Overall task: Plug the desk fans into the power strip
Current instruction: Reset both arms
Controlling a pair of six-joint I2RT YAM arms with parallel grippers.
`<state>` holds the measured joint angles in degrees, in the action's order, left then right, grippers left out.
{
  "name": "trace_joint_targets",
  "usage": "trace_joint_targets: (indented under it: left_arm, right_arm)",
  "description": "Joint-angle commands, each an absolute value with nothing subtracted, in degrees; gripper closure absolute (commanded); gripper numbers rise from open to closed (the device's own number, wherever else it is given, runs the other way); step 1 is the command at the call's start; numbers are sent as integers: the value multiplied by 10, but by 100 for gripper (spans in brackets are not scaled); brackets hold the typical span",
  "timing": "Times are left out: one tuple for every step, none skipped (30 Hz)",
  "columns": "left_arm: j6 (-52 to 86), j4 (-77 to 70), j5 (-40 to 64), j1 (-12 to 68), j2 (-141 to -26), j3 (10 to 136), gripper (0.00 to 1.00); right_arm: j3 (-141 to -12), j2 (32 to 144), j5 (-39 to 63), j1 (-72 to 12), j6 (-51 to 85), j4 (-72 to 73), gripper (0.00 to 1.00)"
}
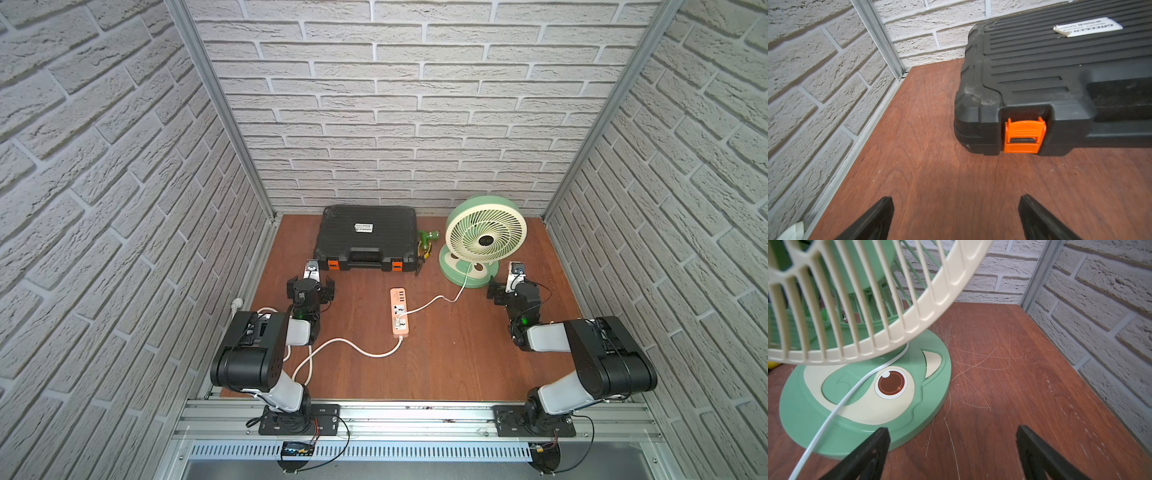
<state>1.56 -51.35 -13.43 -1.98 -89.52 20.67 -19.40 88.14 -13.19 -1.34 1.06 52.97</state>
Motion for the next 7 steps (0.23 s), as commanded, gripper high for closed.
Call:
trace_joint_targets:
  left_arm:
    - [20,-527,-131,-22,-891,212,2]
    - [20,-527,-131,-22,-891,213,2]
    - [21,-527,-131,-22,-891,212,2]
    - [21,-527,-131,-22,-891,213,2]
    - [21,-527,-130,-22,-891,212,2]
    - [21,-527,-130,-22,-891,212,2]
    - [21,-527,-131,-22,-891,212,2]
  right_arm:
    - [-207,882,-129,-13,9,539,1]
    - [-210,884,-129,-13,10,535,1]
    - [-212,885,-128,-12,11,533,1]
    - [-212,885,-129,-12,11,533,1]
    - [-211,883,-129,-12,10,533,1]
    - [-209,882,-129,-12,10,536,1]
    - [-205,880,-128,-12,8,540,1]
